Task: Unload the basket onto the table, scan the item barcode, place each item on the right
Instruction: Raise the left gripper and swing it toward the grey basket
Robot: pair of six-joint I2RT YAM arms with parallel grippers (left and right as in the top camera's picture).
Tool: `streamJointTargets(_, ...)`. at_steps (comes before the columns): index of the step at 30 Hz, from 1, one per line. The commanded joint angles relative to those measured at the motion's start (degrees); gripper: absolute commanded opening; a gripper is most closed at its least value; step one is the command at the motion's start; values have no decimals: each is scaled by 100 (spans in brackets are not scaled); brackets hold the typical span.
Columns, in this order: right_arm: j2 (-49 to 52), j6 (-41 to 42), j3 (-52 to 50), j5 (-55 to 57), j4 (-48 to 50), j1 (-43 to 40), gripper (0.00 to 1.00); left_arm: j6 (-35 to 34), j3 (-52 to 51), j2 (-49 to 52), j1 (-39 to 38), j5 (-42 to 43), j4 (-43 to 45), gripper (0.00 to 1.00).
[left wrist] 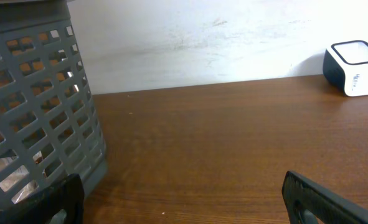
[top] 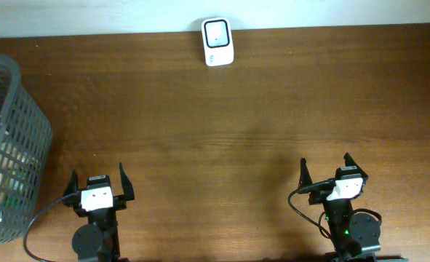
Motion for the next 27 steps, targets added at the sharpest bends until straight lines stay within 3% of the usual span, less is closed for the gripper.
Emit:
streamJointTargets(1,20,774,-28,-1309,17,-1281,98,-166,-11,7,-385,-297,-28,99)
streamJointTargets(23,20,774,-28,-1309,17,-1281,98,-168,-11,7,-385,-295,39,99)
streamJointTargets(25,20,774,-28,-1307,17,-1281,99,-688,-11,7,-385,774,-35,99)
streamJointTargets(27,20,774,-28,-1307,17,-1281,98,-1733,-7,7,-385,3613,87,99)
